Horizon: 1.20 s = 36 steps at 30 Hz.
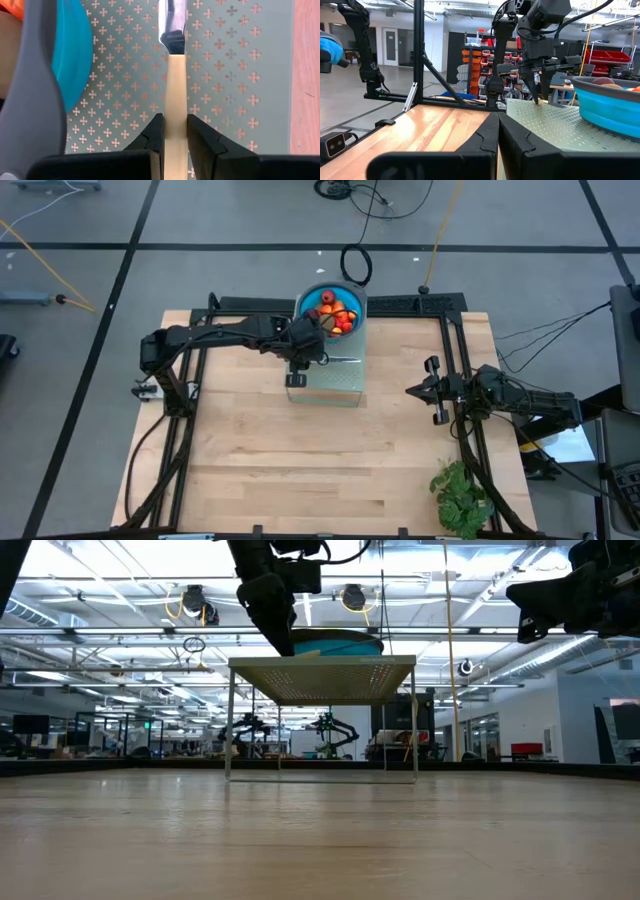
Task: Pick & Place Fruit
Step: Put the yellow knife on the shelf, then adjust the shelf
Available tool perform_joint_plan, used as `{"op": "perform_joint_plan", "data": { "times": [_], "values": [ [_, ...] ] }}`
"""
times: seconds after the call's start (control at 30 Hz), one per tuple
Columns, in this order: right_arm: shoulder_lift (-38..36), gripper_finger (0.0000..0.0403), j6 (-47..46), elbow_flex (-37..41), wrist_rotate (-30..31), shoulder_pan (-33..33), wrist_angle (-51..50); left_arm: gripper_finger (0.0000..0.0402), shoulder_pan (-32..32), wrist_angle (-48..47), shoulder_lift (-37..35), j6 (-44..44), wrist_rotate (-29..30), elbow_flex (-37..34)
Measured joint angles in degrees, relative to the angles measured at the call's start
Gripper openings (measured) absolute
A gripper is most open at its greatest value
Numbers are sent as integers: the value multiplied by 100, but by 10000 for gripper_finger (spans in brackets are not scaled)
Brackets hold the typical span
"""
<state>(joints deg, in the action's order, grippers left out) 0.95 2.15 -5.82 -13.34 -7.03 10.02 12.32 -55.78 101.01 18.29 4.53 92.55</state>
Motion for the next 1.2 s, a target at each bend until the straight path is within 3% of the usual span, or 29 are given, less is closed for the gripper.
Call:
{"op": "perform_joint_plan", "data": {
  "times": [0.53,0.9,1.2],
  "values": [
    [0,0,2,0,-2,0,-1,53,-2,32,0,109,0,-2],
    [0,0,1,0,-2,2,0,101,-2,89,2,312,2,-2],
    [0,0,2,0,-2,2,-2,108,-2,150,2,400,151,-2]
  ]
}}
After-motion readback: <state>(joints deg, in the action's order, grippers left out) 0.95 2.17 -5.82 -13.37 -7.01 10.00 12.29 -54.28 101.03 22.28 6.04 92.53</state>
